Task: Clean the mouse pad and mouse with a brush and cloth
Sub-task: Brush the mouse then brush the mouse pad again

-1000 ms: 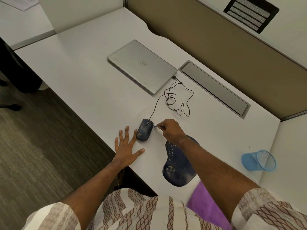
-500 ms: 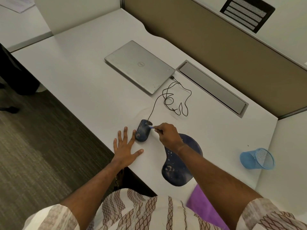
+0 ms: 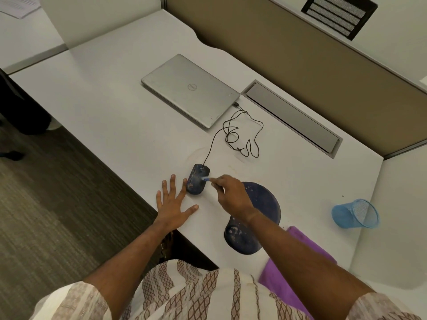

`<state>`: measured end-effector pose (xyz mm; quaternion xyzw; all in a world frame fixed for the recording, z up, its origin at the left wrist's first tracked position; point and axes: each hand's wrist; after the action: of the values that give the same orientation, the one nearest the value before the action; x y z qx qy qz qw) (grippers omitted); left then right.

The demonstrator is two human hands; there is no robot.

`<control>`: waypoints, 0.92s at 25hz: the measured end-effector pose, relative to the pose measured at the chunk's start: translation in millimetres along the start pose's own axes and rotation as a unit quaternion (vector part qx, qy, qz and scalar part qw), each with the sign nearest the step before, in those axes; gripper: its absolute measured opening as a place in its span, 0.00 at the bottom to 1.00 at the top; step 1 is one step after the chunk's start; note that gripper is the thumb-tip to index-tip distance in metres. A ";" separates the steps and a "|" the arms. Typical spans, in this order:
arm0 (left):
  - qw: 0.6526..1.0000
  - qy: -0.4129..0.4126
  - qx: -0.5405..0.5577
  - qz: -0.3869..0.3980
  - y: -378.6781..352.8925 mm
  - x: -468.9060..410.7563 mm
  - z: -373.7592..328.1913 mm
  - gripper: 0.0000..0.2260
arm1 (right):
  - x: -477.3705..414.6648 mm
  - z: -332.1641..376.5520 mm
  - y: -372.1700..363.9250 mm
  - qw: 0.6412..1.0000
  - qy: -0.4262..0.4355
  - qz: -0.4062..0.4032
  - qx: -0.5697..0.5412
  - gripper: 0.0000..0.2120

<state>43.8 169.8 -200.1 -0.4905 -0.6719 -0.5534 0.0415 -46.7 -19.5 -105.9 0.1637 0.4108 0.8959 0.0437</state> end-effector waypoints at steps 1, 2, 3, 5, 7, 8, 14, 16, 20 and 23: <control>1.000 -0.001 0.001 0.001 0.2 0.0 -0.4 0.43 | -4.9 2.5 4.0 1.000 -0.006 -0.009 0.001 0.13; 1.000 -0.002 0.002 0.001 0.4 0.0 -0.6 0.43 | -8.1 4.2 5.6 1.000 -0.008 -0.006 0.004 0.14; 1.000 -0.002 0.003 0.000 0.7 0.0 -0.6 0.43 | -9.0 5.6 4.5 1.000 -0.003 0.007 0.011 0.14; 1.000 -0.001 0.004 -0.001 1.2 0.3 -0.5 0.42 | -3.4 6.7 -4.7 0.998 0.012 0.046 0.042 0.15; 1.000 -0.003 0.005 -0.003 0.5 0.9 -0.6 0.42 | 5.4 4.9 -15.7 0.993 0.023 0.077 0.089 0.16; 1.000 -0.006 0.006 -0.004 0.1 1.3 -0.8 0.42 | 9.0 3.5 -19.4 0.990 0.028 0.088 0.107 0.16; 1.000 0.004 -0.003 0.000 1.6 0.8 -2.0 0.43 | 13.8 2.1 -24.5 0.978 0.046 0.121 0.162 0.16; 1.000 0.004 -0.005 0.001 2.5 0.7 -2.6 0.43 | 14.9 2.0 -25.2 0.976 0.052 0.134 0.166 0.16; 1.000 -0.005 0.005 -0.003 2.2 2.3 -2.3 0.43 | 13.8 5.9 -23.8 0.980 0.065 0.105 0.157 0.17; 1.000 -0.013 0.015 -0.002 2.5 3.3 -2.1 0.43 | 12.7 6.4 -27.3 0.978 0.080 0.102 0.164 0.18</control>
<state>42.8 170.0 -195.5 -0.4959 -0.6818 -0.5364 0.0388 -58.1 5.8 -119.2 0.1370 0.5354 0.8264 -0.1084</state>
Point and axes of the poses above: each hand's wrist, its own x-axis away from the middle knuckle, its own y-axis out of the back of the hand, z = x × y, and after that the axes turned 13 degrees about z, right-handed
